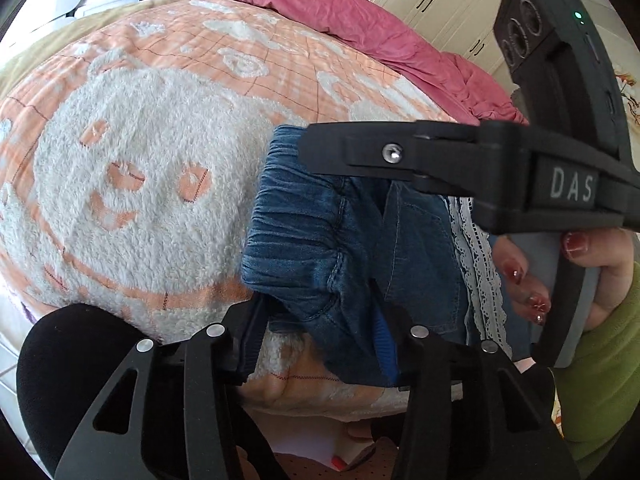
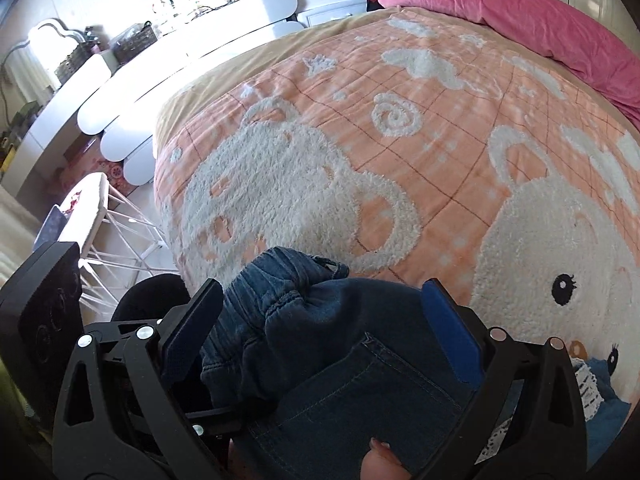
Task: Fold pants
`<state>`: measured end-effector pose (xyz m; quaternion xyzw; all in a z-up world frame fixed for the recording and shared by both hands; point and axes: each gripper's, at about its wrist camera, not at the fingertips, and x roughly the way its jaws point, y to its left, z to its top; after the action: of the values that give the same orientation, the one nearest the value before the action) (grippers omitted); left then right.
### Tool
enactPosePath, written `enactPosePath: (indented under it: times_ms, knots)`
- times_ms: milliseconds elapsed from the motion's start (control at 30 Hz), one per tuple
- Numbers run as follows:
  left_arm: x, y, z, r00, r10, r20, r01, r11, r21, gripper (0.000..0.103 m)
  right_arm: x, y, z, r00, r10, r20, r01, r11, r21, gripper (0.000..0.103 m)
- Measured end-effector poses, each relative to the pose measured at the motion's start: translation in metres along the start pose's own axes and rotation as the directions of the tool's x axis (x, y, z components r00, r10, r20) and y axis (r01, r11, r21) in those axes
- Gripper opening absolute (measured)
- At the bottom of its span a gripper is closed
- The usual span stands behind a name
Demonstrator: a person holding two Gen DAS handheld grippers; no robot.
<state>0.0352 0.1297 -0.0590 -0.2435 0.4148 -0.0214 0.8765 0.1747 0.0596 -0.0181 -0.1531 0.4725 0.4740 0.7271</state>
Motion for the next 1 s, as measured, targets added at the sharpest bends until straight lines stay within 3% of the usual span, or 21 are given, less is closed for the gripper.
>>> enactPosePath:
  times_ms: [100, 133, 200, 267, 400, 600, 733, 900, 1000]
  knots:
    - [0.0, 0.001, 0.0, 1.0, -0.016, 0.011, 0.016, 1.0, -0.004, 0.045, 0.012, 0.0, 0.003, 0.997, 0.072, -0.019, -0.072, 0.997, 0.013, 0.09]
    - [0.001, 0.001, -0.001, 1.0, -0.02, 0.012, 0.02, 1.0, -0.009, 0.045, 0.017, -0.001, 0.003, 0.995, 0.09, -0.033, -0.089, 0.996, 0.017, 0.085]
    - [0.001, 0.004, -0.002, 1.0, -0.026, 0.009, 0.027, 0.999, -0.019, 0.045, 0.038, 0.001, -0.002, 0.994, 0.072, -0.081, -0.072, 0.997, 0.003, 0.058]
    - [0.004, 0.008, -0.002, 0.999, -0.038, 0.002, 0.038, 0.998, -0.04, 0.045, 0.046, 0.002, -0.007, 0.996, 0.05, -0.072, -0.052, 0.998, -0.028, 0.051]
    - [0.007, 0.013, 0.001, 0.998, -0.063, 0.005, 0.063, 0.997, -0.045, 0.051, 0.029, -0.007, -0.013, 0.996, 0.088, -0.004, -0.088, 0.996, 0.01, 0.034]
    - [-0.002, 0.017, 0.005, 0.994, -0.1, 0.043, 0.102, 0.993, -0.052, 0.077, -0.008, -0.023, -0.018, 0.98, 0.173, 0.1, -0.182, 0.98, 0.084, 0.028]
    - [-0.008, 0.018, 0.007, 0.99, -0.125, 0.072, 0.129, 0.99, -0.049, 0.087, -0.029, -0.028, -0.021, 0.963, 0.219, 0.158, -0.238, 0.965, 0.114, 0.028]
    - [-0.011, 0.009, 0.006, 0.982, -0.174, 0.076, 0.176, 0.984, -0.025, 0.09, -0.048, -0.031, -0.026, 0.953, 0.23, 0.199, -0.257, 0.959, 0.12, 0.028]
    - [-0.006, 0.002, 0.008, 0.968, -0.244, 0.058, 0.247, 0.968, -0.052, 0.09, -0.06, -0.038, -0.03, 0.944, 0.236, 0.229, -0.27, 0.954, 0.133, 0.028]
